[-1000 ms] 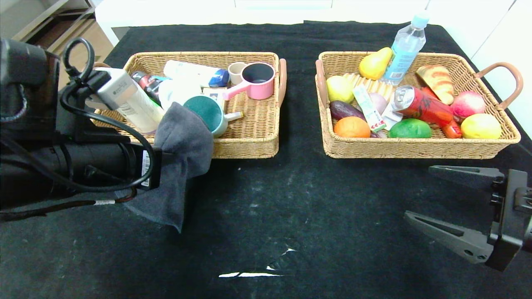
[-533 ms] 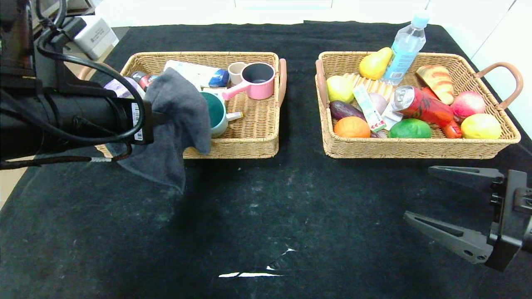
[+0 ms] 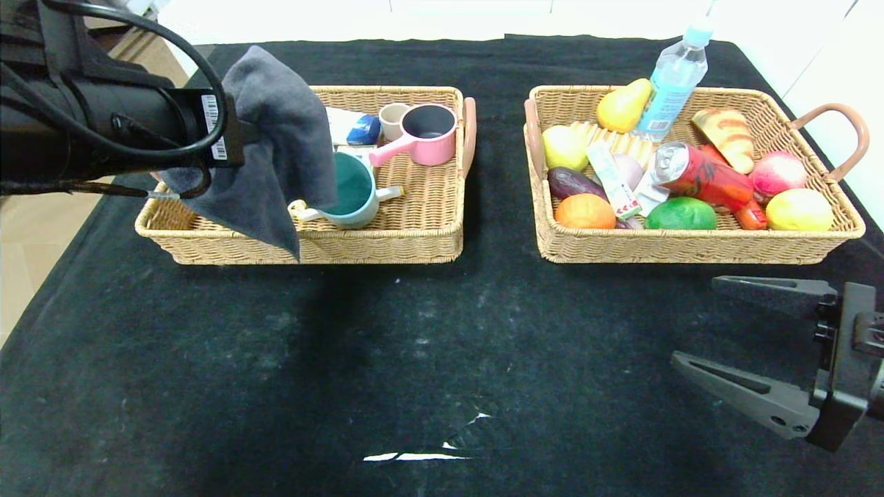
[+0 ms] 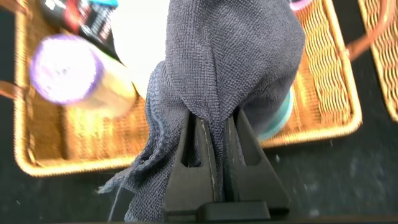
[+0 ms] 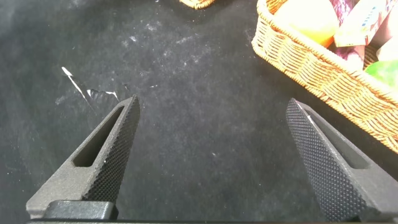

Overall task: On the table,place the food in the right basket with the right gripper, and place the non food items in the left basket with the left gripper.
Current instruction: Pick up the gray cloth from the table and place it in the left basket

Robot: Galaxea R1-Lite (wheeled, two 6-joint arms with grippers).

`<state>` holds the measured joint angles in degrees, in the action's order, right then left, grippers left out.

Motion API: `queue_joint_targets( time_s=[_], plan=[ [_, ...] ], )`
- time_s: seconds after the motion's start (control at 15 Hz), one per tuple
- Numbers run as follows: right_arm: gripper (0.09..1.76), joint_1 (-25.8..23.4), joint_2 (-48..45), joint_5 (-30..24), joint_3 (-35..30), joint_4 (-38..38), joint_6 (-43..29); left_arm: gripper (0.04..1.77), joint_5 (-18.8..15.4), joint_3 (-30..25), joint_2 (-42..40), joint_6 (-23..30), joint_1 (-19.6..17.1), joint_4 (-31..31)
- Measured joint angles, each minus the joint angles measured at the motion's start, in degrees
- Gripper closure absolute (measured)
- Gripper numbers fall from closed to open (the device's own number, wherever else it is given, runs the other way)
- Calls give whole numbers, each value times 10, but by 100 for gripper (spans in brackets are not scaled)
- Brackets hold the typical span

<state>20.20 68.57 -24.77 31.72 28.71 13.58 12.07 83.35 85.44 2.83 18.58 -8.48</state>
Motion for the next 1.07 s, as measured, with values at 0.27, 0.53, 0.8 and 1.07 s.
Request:
queue_joint_targets(
  time_s=[0.27,0.53,0.8,1.07],
  plan=[
    [14,0,0,0,0,0,0,164,-3,65,28,-3,-31,-2],
    [14,0,2,0,0,0,0,164,-4,125,68,-6,-58,0],
    [14,0,3,0,0,0,1,164,-5,162,108,-7,-73,0],
    [14,0,3,0,0,0,0,143,-4,182,133,-9,-81,0]
  ],
)
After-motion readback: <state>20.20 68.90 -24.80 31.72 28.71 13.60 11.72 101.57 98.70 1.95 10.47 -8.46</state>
